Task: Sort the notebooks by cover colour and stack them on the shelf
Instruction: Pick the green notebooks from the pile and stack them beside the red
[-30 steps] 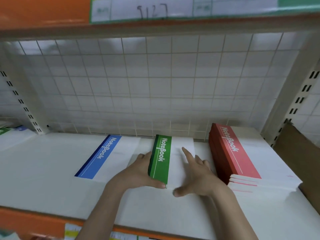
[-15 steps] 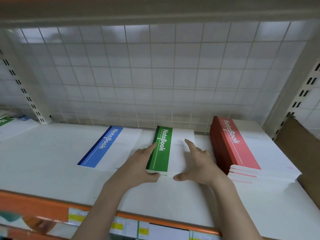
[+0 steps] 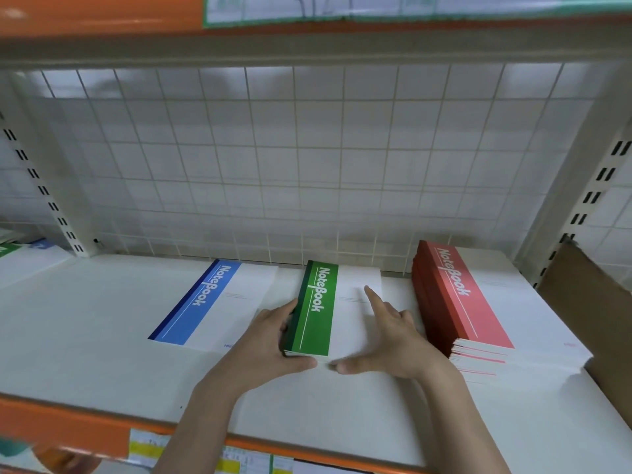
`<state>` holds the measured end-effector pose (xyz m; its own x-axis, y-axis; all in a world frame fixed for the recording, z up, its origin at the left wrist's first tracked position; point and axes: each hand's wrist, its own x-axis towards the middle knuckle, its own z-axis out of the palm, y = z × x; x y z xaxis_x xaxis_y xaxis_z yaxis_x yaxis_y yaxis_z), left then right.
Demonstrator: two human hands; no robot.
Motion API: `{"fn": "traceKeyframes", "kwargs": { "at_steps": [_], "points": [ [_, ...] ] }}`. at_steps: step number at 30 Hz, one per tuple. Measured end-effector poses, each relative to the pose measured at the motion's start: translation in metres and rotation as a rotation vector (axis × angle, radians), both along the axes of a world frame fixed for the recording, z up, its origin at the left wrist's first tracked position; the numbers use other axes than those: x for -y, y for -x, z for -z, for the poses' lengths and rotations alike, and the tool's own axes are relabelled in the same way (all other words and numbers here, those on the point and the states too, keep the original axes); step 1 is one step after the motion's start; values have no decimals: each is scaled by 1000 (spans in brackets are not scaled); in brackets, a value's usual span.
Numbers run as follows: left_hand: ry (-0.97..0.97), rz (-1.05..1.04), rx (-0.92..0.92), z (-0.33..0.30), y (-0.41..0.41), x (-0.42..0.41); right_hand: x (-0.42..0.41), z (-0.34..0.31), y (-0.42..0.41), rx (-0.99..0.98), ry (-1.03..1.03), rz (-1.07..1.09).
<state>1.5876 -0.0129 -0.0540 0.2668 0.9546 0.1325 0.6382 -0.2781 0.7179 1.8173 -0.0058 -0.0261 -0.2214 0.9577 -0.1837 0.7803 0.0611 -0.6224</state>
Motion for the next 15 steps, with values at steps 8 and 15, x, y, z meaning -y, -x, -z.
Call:
{"fn": "traceKeyframes", "kwargs": {
  "at_steps": [8, 15],
  "points": [
    [14, -107, 40, -5, -2, 2, -5, 5, 12, -30, -162, 260],
    [-124, -239, -265, -20, 23, -5, -10, -7, 52, 182, -419, 202]
  ]
}}
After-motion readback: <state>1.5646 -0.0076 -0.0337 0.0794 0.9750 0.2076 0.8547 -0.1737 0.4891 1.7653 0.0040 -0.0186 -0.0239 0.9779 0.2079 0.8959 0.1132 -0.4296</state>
